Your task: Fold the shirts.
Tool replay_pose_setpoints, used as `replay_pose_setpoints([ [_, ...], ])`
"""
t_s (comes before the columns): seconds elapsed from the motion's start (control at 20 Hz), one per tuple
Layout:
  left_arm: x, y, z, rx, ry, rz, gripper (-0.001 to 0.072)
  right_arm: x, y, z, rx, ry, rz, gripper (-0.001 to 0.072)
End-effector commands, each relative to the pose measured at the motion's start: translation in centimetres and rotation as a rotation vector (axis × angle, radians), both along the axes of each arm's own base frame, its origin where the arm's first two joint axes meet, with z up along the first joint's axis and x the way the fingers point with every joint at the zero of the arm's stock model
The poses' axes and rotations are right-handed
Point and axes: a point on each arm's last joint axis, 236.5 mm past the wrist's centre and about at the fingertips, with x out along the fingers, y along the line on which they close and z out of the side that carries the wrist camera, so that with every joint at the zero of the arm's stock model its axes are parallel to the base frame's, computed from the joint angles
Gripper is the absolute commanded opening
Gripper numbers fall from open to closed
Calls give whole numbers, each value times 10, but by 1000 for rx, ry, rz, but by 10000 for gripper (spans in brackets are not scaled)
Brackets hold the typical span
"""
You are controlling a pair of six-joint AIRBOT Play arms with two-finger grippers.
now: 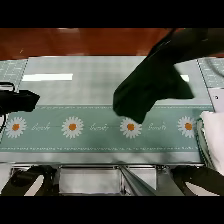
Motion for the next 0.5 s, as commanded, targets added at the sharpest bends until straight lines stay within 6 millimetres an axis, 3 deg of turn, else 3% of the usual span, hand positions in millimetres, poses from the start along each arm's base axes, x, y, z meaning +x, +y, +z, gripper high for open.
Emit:
replay_pose_setpoints([
  [0.0,0,-1,0,-4,-4,-1,504,-22,65,-80,-102,212,144,23],
  [0.15,0,-1,0,-8,-2,0,504,-32,128,-142,-42,386,201,25],
  [0.2,0,-3,-1,-14,2,-3,504,-35,146,-155,9,444,199,112],
  [0.25,0,-6,-4,-27,7,-8,504,-39,161,-163,58,493,213,324],
  [0.3,-1,-9,-8,-38,16,-12,504,-39,168,-166,98,526,217,409],
  [0.35,-2,-12,-12,-50,27,-16,504,-33,164,-165,116,539,203,409],
  [0.45,-4,-13,-25,-52,59,-19,504,-12,134,-152,127,531,142,409],
])
